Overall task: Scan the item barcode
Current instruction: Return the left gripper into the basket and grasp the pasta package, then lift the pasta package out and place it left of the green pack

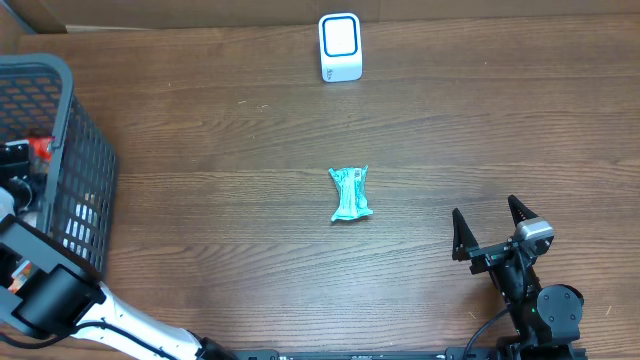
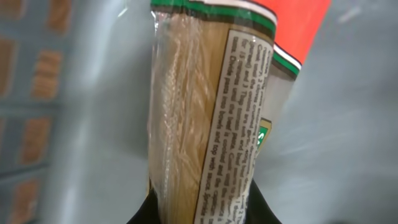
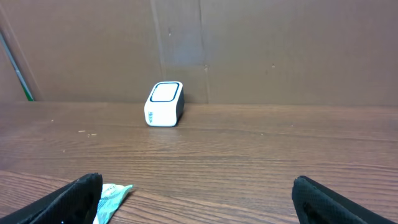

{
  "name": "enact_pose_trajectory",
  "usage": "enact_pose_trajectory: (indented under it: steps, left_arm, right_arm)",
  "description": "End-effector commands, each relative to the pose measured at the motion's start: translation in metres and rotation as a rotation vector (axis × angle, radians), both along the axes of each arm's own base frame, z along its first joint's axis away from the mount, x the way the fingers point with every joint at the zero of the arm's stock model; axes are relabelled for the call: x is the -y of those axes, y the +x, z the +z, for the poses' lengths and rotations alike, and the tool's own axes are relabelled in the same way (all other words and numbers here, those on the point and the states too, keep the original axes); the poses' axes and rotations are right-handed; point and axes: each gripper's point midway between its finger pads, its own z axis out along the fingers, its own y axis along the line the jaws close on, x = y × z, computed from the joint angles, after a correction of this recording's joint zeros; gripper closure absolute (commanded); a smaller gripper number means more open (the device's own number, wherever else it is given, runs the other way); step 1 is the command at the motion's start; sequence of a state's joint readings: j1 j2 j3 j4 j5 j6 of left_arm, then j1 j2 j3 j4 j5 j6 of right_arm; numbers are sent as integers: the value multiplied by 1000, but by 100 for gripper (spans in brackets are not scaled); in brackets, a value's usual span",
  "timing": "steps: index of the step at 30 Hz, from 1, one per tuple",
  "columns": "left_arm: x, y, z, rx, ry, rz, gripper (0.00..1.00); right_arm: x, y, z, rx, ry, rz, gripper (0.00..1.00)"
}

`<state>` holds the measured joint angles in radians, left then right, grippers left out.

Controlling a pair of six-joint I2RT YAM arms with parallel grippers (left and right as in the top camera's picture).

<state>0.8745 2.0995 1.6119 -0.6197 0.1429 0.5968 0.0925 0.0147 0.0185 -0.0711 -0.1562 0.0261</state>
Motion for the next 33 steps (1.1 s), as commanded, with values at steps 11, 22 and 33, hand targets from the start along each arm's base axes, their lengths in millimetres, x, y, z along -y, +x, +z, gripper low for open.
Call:
enact_pose_trajectory:
  steps: [11,22,33]
  left_arm:
    - [35,11,212,465,113,121,96]
    - [46,-17,332,724,313,229,96]
    - [149,-28,421,1023,174,208,96]
  right_arm:
    - [0,0,-2,5,0,-2,0]
    - [0,0,-2,5,0,-2,0]
    - [0,0,-2,5,0,-2,0]
